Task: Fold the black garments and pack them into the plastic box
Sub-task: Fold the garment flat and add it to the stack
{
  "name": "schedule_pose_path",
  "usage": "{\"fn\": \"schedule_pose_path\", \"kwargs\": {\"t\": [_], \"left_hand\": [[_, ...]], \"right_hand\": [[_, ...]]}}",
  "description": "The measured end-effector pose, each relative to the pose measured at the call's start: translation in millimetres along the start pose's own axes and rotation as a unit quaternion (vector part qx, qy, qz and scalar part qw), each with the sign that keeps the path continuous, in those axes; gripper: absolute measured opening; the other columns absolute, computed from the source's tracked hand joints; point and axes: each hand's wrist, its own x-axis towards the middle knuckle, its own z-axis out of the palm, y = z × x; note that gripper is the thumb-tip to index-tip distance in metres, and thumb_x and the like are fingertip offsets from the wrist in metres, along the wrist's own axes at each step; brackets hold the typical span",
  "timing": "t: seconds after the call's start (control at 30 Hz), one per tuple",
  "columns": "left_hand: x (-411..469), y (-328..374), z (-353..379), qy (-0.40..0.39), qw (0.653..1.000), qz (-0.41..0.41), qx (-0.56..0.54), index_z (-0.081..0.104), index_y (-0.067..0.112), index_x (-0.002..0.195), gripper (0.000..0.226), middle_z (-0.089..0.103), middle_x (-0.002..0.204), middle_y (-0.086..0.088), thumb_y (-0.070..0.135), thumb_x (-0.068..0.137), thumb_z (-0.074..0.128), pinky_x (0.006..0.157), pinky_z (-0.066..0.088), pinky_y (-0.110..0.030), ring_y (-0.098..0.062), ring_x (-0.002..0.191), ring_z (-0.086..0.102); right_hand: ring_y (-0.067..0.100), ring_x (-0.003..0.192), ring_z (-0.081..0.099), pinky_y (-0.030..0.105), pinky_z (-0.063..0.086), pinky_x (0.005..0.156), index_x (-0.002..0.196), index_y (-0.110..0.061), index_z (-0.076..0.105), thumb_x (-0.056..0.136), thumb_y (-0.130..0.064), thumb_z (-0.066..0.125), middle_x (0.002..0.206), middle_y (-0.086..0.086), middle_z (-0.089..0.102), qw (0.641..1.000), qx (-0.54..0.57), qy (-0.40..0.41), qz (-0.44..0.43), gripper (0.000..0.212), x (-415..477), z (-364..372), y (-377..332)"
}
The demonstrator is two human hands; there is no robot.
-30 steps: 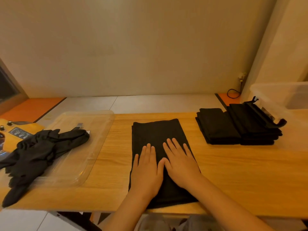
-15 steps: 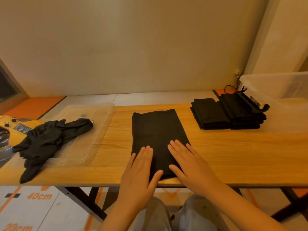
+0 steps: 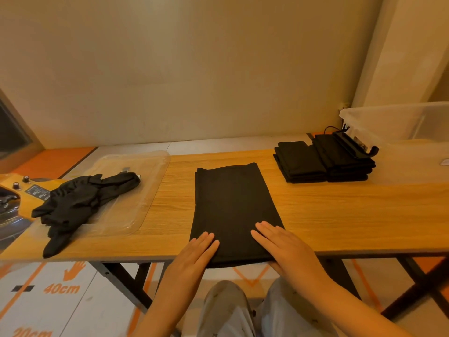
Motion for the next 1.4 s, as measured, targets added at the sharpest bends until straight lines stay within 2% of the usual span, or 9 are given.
{"fn": "schedule_pose_path", "kwargs": {"t": [0.07,0.23,0.33,0.43,0.57,0.8,1.03,1.17,1.4], "left_hand": [[-5,2,-4,0.009,1.0,0.01,-0.009,0.042,0.019,0.139,0.106,0.049,0.141,-0.003,0.004,0.048,0.093,0.113,-0.004,-0.014,-0.013,0.132,0.036],[-12,-1,-10,0.002,0.996,-0.01,-0.087,0.037,0.039,0.14,0.082,0.037,0.147,0.013,0.004,0.076,0.076,0.11,0.036,-0.031,-0.007,0.136,0.037],[-14,1,-20,0.038,0.984,-0.044,-0.17,0.037,0.05,0.129,0.056,0.038,0.142,0.024,0.011,0.094,0.057,0.111,0.031,-0.017,0.008,0.133,0.034],[-12,2,-35,0.091,0.968,-0.068,-0.224,0.051,0.061,0.11,0.05,0.059,0.113,0.035,0.016,0.092,0.062,0.093,0.042,-0.007,0.012,0.112,0.052],[2,0,-56,0.145,0.933,-0.085,-0.319,0.061,0.053,0.105,0.023,0.066,0.098,0.027,0.044,0.084,0.062,0.081,0.049,-0.012,0.003,0.095,0.063],[60,-19,-73,0.165,0.9,-0.118,-0.385,0.069,0.031,0.095,0.025,0.069,0.092,0.018,0.008,0.088,0.064,0.078,0.055,-0.022,-0.002,0.09,0.065],[165,-62,-61,0.149,0.924,-0.155,-0.317,0.067,0.021,0.096,0.009,0.066,0.091,0.011,0.015,0.09,0.064,0.076,0.052,-0.021,-0.003,0.088,0.061],[213,-90,-27,0.082,0.939,-0.202,-0.265,0.067,0.016,0.102,0.013,0.066,0.102,0.003,0.017,0.089,0.065,0.079,0.047,-0.022,-0.011,0.097,0.06],[215,-95,14,0.133,0.946,-0.225,-0.193,0.067,0.012,0.095,0.012,0.066,0.094,0.001,0.011,0.091,0.056,0.077,0.048,-0.029,-0.014,0.088,0.059]], "right_hand": [[0.015,0.119,0.058,0.03,0.035,0.1,0.126,-0.022,0.062,0.036,-0.011,0.096,0.13,-0.001,0.061,0.999,-0.008,0.032,-0.011,0.097,-9,0,1],[0.011,0.112,0.063,0.021,0.04,0.094,0.12,-0.025,0.065,0.046,-0.011,0.095,0.124,-0.005,0.064,0.997,0.053,0.044,-0.022,0.082,-25,-12,11],[-0.002,0.117,0.055,0.009,0.036,0.098,0.126,-0.034,0.055,0.076,-0.009,0.078,0.128,-0.017,0.057,0.989,0.148,0.03,-0.006,0.061,-29,-26,14],[-0.021,0.105,0.049,-0.002,0.036,0.087,0.119,-0.045,0.05,0.095,-0.019,0.057,0.115,-0.032,0.052,0.97,0.237,0.029,0.052,0.037,-27,-42,14],[-0.01,0.095,0.058,0.009,0.046,0.08,0.099,-0.043,0.06,0.092,-0.017,0.059,0.093,-0.022,0.065,0.936,0.336,0.062,0.083,0.027,-8,-64,15],[-0.004,0.083,0.065,0.009,0.048,0.07,0.093,-0.022,0.069,0.091,-0.011,0.06,0.087,-0.006,0.07,0.873,0.459,0.077,0.144,0.014,47,-86,29],[0.01,0.094,0.061,0.02,0.049,0.069,0.102,-0.017,0.067,0.093,-0.021,0.06,0.099,-0.004,0.066,0.885,0.383,0.107,0.241,0.012,145,-66,68],[0.021,0.104,0.057,0.03,0.046,0.076,0.115,-0.016,0.062,0.096,-0.018,0.053,0.117,0.005,0.06,0.906,0.27,0.051,0.323,0.021,196,-27,90],[0.023,0.089,0.062,0.032,0.046,0.067,0.12,-0.016,0.056,0.099,-0.016,0.045,0.101,0.005,0.066,0.925,0.128,0.121,0.337,0.024,199,15,84]]}}
